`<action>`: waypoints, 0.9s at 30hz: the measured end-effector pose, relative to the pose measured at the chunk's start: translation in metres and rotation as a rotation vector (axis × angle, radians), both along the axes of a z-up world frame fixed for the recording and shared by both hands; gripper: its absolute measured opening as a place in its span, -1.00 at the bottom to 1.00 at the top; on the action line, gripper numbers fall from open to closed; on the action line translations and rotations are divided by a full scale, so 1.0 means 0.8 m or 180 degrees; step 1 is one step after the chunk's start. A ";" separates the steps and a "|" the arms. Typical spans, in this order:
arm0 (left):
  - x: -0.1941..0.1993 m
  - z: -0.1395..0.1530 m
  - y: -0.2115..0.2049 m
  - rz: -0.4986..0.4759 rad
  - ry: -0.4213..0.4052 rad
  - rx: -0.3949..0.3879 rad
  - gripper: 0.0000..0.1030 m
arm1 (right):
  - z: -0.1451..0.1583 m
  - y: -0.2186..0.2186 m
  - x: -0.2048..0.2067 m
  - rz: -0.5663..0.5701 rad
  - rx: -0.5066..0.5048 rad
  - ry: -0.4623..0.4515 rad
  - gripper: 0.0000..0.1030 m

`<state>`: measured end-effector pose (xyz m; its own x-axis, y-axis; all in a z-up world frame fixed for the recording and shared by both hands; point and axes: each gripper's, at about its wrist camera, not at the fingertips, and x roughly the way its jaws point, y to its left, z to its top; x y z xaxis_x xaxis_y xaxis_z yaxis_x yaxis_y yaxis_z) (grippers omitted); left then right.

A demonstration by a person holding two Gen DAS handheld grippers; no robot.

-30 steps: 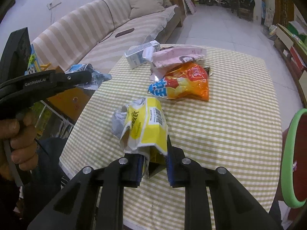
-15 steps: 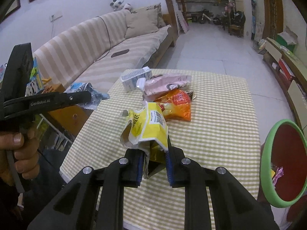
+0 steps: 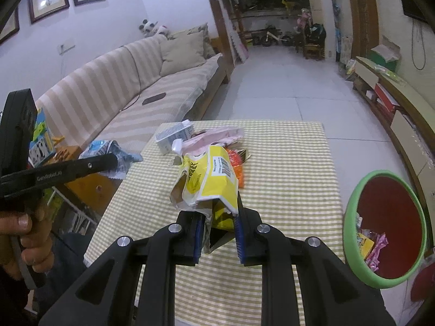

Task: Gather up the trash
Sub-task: 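Carry the clear wrapper and yellow package over the red bin and release both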

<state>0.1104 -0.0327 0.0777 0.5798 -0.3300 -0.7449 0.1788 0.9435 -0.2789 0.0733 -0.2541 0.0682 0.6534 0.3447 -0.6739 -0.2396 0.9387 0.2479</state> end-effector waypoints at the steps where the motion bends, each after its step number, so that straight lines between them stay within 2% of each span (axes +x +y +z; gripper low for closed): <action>1: -0.001 0.000 -0.003 -0.0017 -0.0002 0.0003 -0.60 | 0.001 -0.004 -0.001 -0.0028 0.0007 -0.0009 -0.64; 16: 0.004 0.008 -0.070 -0.0342 -0.0033 0.0046 -0.60 | 0.011 -0.064 -0.014 -0.0373 0.0036 -0.0073 -0.64; 27: 0.012 0.007 -0.140 -0.0660 -0.0029 0.0056 -0.60 | 0.011 -0.125 -0.025 -0.0718 0.0053 -0.0072 -0.64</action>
<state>0.1202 -0.1444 0.0829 0.5077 -0.4299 -0.7466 0.3720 0.8910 -0.2601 0.0532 -0.3538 0.0767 0.7300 0.1993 -0.6537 -0.0298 0.9649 0.2608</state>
